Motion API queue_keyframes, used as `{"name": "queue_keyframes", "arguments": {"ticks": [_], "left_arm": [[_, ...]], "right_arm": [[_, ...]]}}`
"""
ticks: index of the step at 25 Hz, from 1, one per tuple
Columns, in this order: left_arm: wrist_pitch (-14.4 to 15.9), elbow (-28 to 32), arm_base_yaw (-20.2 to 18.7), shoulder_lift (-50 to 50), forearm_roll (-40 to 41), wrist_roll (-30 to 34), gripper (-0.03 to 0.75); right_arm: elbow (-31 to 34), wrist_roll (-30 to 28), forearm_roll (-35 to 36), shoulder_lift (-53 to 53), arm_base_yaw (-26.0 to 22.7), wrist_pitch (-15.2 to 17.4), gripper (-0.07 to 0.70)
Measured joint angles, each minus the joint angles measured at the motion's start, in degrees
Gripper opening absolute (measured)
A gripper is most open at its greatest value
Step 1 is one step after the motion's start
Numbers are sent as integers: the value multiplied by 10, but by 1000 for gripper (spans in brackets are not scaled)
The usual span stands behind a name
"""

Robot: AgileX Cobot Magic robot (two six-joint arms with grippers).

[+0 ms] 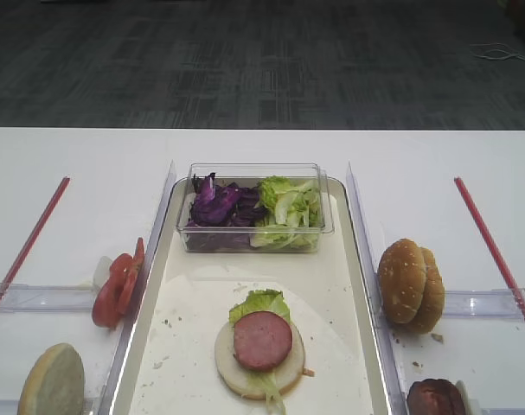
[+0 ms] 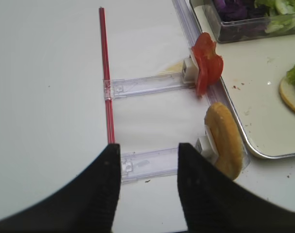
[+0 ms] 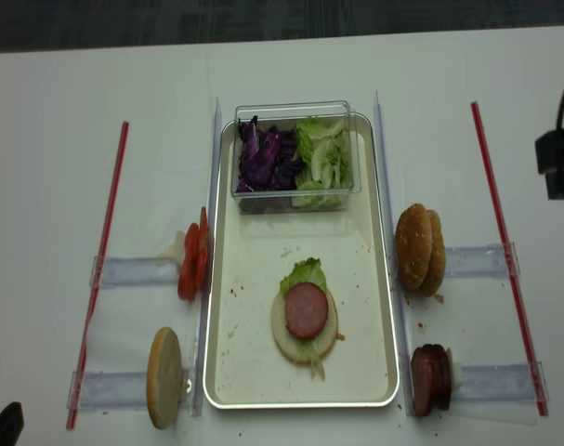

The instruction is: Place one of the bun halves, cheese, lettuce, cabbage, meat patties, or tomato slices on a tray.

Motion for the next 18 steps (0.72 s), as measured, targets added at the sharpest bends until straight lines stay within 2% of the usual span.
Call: {"name": "queue_keyframes", "arguments": {"ticks": [9,18], "left_arm": [[0,0,0,0,0,0,270],[0,0,0,0,0,0,270]], "right_arm": [[90,-6,1,-190,0,6,417],[143,-6,13,-356,0,14,417]]}}
